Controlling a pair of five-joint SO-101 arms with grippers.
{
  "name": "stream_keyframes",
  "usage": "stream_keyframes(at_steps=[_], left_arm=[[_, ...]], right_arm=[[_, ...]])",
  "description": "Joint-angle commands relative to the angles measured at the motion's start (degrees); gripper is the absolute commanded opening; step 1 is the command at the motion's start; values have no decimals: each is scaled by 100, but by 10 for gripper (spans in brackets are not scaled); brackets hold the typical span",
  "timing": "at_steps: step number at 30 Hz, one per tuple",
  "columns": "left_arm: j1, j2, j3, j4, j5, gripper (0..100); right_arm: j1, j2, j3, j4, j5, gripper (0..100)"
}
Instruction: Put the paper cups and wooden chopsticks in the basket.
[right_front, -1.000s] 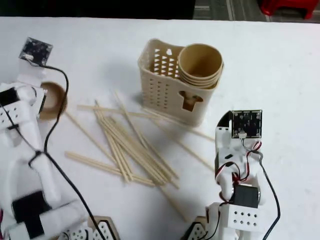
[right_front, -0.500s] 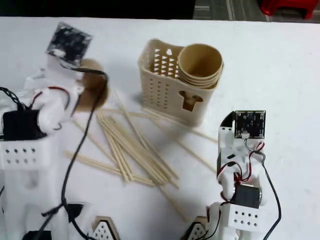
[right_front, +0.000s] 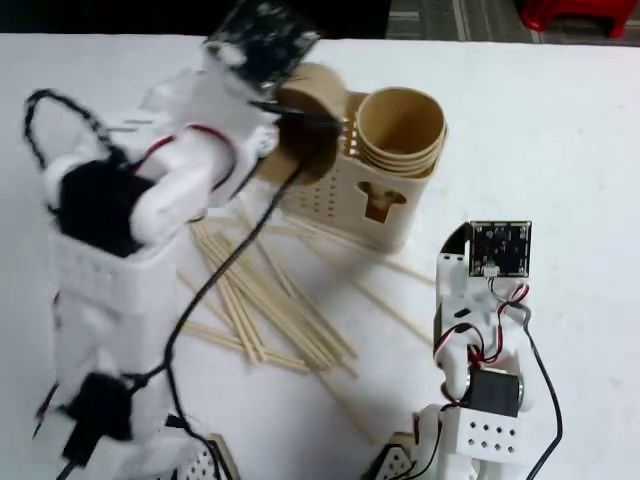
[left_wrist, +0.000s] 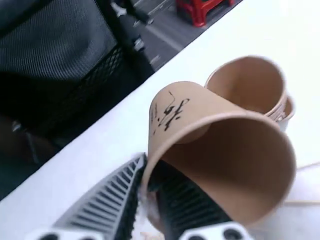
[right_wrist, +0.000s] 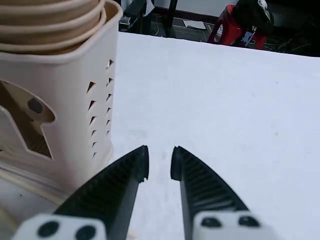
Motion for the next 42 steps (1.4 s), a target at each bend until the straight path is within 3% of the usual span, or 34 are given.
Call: stream_keyframes(at_steps=[1, 14, 20, 29, 42], left_arm=[[514, 699, -1108, 44, 79, 21], [927, 1745, -1486, -70, 35, 28], [778, 2009, -1486, -686, 273, 194], [620, 2466, -1486, -2127, 475, 196], [303, 2501, -1486, -2611, 941, 195]], right_arm=[[66, -75, -18, -136, 0, 87], [48, -75, -18, -136, 0, 87], [40, -75, -18, -136, 0, 87], [40, -66, -18, -136, 0, 87], [31, -48, -18, -136, 0, 88]])
